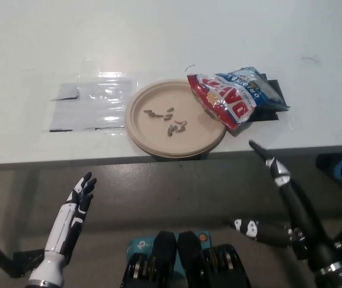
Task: The robot picks up a small bag of sunflower seeds on the right hand side and take it to the empty plate on the left hand side then pours some sunflower seeds on to the plate.
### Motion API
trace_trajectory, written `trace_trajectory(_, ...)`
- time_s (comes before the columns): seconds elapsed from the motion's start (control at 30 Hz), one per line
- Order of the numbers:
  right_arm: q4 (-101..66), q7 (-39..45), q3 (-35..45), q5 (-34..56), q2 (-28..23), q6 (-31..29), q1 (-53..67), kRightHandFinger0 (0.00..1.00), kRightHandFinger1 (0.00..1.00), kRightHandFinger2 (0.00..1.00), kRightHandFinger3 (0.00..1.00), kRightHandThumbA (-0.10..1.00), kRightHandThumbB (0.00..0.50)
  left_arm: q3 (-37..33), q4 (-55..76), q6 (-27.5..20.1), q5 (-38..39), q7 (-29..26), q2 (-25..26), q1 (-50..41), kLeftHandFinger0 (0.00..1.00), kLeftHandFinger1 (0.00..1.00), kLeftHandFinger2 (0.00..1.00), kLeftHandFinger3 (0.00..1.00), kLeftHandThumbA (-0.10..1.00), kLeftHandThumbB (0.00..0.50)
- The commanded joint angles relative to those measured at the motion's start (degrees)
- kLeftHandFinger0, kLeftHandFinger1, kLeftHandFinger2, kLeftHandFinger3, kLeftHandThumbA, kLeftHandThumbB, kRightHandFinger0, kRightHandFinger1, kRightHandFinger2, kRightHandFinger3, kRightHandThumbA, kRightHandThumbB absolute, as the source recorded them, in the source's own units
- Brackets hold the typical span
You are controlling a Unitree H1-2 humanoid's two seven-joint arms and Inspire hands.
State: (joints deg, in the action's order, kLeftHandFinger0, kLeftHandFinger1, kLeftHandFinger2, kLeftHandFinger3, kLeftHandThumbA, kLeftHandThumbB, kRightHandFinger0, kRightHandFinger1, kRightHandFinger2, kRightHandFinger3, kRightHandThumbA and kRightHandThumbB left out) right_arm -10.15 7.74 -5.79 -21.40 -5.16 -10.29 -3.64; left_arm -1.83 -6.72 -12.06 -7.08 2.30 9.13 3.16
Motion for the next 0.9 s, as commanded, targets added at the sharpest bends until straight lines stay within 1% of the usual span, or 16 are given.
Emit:
trace_trajectory(0.0,11.0,-12.9,2.1,0.2,1.3,-16.6,0.7,1.0,1.0,1.0,1.0,1.0,0.268,0.1,1.4,-1.6,1.0,1.4,1.6,0.6,1.0,1.0,1.0,1.0,1.0,0.205)
trace_trajectory(0.1,13.7,-12.6,3.0,0.3,2.1,-16.4,0.5,1.0,1.0,1.0,1.0,1.0,0.292,0.1,2.1,-1.4,0.8,1.4,1.6,0.0,1.0,1.0,1.0,1.0,1.0,0.21)
trace_trajectory(0.13,14.3,-12.7,2.9,0.4,2.0,-16.6,0.5,1.0,1.0,1.0,1.0,1.0,0.268,0.1,2.1,-1.3,0.9,1.4,1.6,-0.1,1.0,1.0,1.0,1.0,1.0,0.213)
trace_trajectory(0.2,15.1,-12.7,2.6,0.4,1.4,-16.6,0.5,1.0,1.0,1.0,1.0,1.0,0.237,-0.1,2.4,-0.8,0.6,1.5,1.5,-0.3,1.0,1.0,1.0,1.0,1.0,0.219)
trace_trajectory(0.23,15.7,-12.9,2.6,0.0,1.4,-16.6,0.5,1.0,1.0,1.0,1.0,1.0,0.241,-0.2,2.8,-0.4,0.3,1.3,1.4,-0.5,1.0,1.0,1.0,1.0,1.0,0.226)
trace_trajectory(0.27,15.7,-12.8,2.6,-0.5,1.5,-16.2,0.5,1.0,1.0,1.0,1.0,1.0,0.255,-0.2,2.8,-0.5,0.3,1.3,1.5,-0.5,1.0,1.0,1.0,1.0,1.0,0.221)
trace_trajectory(0.37,16.9,-13.5,2.0,-2.1,1.3,-16.6,0.2,1.0,1.0,1.0,1.0,1.0,0.246,0.0,3.2,-0.5,0.6,1.4,1.7,-1.0,1.0,1.0,1.0,1.0,1.0,0.221)
trace_trajectory(0.4,17.2,-14.2,1.3,-2.2,0.9,-16.6,0.3,1.0,1.0,1.0,1.0,1.0,0.226,0.0,3.5,0.0,0.8,1.4,1.5,-1.4,1.0,1.0,1.0,1.0,1.0,0.227)
trace_trajectory(0.43,17.4,-14.3,1.0,-2.1,0.7,-16.6,0.3,1.0,1.0,1.0,1.0,1.0,0.219,0.0,3.5,-0.1,0.8,1.4,1.4,-1.6,1.0,1.0,1.0,1.0,1.0,0.226)
trace_trajectory(0.5,18.0,-13.7,0.8,-0.4,0.6,-16.6,0.6,1.0,1.0,1.0,1.0,1.0,0.22,-0.2,3.5,-0.2,0.6,1.4,1.3,-2.1,1.0,1.0,1.0,1.0,1.0,0.22)
trace_trajectory(0.57,18.2,-14.0,0.7,-0.7,0.7,-16.6,1.4,1.0,1.0,1.0,1.0,1.0,0.229,-0.2,3.7,-0.3,0.6,1.4,1.2,-3.1,1.0,1.0,1.0,1.0,1.0,0.221)
trace_trajectory(0.63,18.6,-15.1,-0.4,-0.7,0.2,-16.6,1.8,1.0,1.0,1.0,1.0,1.0,0.211,-0.2,3.8,-0.2,0.6,1.5,1.1,-3.9,1.0,1.0,1.0,1.0,1.0,0.213)
trace_trajectory(0.7,18.7,-15.7,-1.1,-0.8,-0.2,-16.6,2.3,1.0,1.0,1.0,1.0,1.0,0.21,-0.3,3.9,-0.2,0.3,1.5,1.1,-4.5,1.0,1.0,1.0,1.0,1.0,0.209)
trace_trajectory(0.73,18.5,-16.1,-1.5,-1.1,-0.5,-16.6,2.7,1.0,1.0,1.0,1.0,1.0,0.2,-0.4,4.2,0.2,0.0,1.5,1.0,-5.1,1.0,1.0,1.0,1.0,1.0,0.206)
trace_trajectory(0.77,18.3,-16.0,-1.6,-1.0,-0.6,-16.6,2.9,1.0,1.0,1.0,1.0,1.0,0.192,-0.5,4.3,0.1,-0.4,1.4,1.0,-5.4,1.0,1.0,1.0,1.0,1.0,0.189)
trace_trajectory(0.87,17.9,-15.6,-1.3,-1.0,-0.2,-16.6,2.7,1.0,1.0,1.0,1.0,1.0,0.206,-0.2,4.3,-0.1,-0.1,1.3,1.0,-5.6,1.0,1.0,1.0,1.0,1.0,0.172)
